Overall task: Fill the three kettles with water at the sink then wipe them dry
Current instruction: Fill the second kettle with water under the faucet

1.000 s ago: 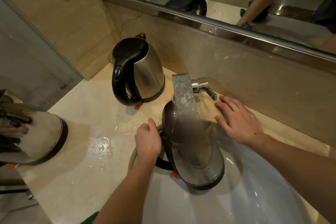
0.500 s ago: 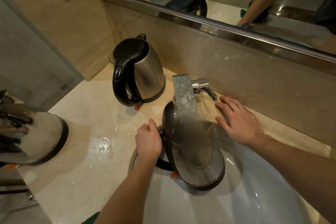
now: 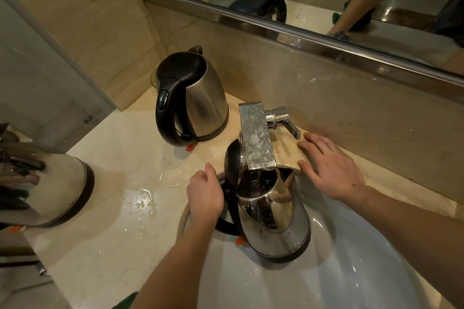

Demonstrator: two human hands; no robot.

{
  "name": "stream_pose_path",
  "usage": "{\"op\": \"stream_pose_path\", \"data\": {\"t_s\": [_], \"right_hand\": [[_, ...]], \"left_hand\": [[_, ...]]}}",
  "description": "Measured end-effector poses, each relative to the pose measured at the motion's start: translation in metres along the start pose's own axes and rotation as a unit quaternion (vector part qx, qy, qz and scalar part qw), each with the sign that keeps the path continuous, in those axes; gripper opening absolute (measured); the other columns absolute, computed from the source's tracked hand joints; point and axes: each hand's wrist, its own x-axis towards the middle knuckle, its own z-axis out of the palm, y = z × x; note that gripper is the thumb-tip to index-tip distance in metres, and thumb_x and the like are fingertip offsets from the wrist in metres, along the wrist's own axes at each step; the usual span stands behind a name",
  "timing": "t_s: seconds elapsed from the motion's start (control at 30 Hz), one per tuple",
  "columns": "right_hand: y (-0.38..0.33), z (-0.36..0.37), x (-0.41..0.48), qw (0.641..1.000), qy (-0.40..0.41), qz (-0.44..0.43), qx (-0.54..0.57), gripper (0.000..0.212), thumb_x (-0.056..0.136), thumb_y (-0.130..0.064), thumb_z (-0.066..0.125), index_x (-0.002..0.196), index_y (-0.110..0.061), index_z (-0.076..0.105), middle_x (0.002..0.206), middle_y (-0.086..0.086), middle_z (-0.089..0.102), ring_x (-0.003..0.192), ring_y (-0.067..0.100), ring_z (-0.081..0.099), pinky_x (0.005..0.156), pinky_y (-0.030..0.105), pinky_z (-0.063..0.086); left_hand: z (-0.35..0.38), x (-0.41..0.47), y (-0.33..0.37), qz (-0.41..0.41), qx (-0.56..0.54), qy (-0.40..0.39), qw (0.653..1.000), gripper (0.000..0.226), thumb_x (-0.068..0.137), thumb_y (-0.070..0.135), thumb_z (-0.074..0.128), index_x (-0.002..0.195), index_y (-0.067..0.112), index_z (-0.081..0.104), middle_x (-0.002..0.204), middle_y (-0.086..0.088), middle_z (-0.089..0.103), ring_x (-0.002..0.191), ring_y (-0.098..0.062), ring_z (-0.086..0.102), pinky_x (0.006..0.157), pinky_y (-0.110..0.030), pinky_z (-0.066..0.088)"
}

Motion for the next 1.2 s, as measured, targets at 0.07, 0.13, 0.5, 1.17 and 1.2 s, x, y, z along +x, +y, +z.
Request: {"op": "stream_pose_path", "data": {"t_s": [0.07,0.13,0.5,1.17,1.2], "right_hand": [[0.0001,0.0004,-0.0002,1.000,0.002,0.000,0.001,0.063,0.093,-0.059,0.018,0.142,-0.026,0.041,0.153,-0.004,0.034,0.142,0.017,0.026,0.110,0.037,0.034],[0.0000,0.0002,-0.0002,1.000,0.004,0.000,0.001,0.063,0.093,-0.059,0.019,0.142,-0.026,0.042,0.153,-0.004,0.034,0.141,0.017,0.026,0.109,0.038,0.035],[0.0001,0.0002,0.0002,1.000,-0.002,0.002,-0.004,0.063,0.093,-0.059,0.018,0.143,-0.027,0.040,0.154,-0.005,0.032,0.142,0.016,0.024,0.110,0.037,0.034],[0.0010,0.0001,-0.0004,1.000,-0.009,0.003,-0.003,0.059,0.095,-0.057,0.021,0.143,-0.028,0.039,0.154,-0.005,0.031,0.142,0.015,0.023,0.111,0.038,0.033],[0.0004,-0.0004,-0.0005,1.000,-0.009,0.004,-0.003,0.061,0.094,-0.058,0.019,0.144,-0.028,0.038,0.154,-0.005,0.031,0.142,0.015,0.023,0.111,0.038,0.032]], "left_hand": [[-0.0006,-0.0013,0.0010,0.001,-0.002,0.000,1.000,0.048,0.106,0.032,0.032,0.063,0.011,0.036,0.062,-0.006,0.035,0.058,-0.016,0.035,0.057,-0.033,0.033],[-0.0006,-0.0016,0.0013,0.004,-0.004,0.001,1.000,0.049,0.106,0.032,0.033,0.062,0.012,0.035,0.061,-0.005,0.035,0.058,-0.016,0.035,0.057,-0.034,0.033],[0.0013,0.0006,-0.0023,0.005,-0.009,0.004,1.000,0.049,0.105,0.034,0.033,0.062,0.012,0.038,0.061,-0.005,0.036,0.058,-0.016,0.036,0.059,-0.037,0.034],[0.0031,0.0036,-0.0062,0.003,-0.001,0.006,1.000,0.049,0.105,0.037,0.031,0.066,0.009,0.041,0.063,-0.006,0.039,0.061,-0.019,0.040,0.061,-0.038,0.036],[0.0032,0.0036,-0.0060,0.003,0.001,0.005,1.000,0.049,0.105,0.037,0.031,0.066,0.008,0.041,0.063,-0.006,0.039,0.061,-0.019,0.040,0.061,-0.037,0.036]]}}
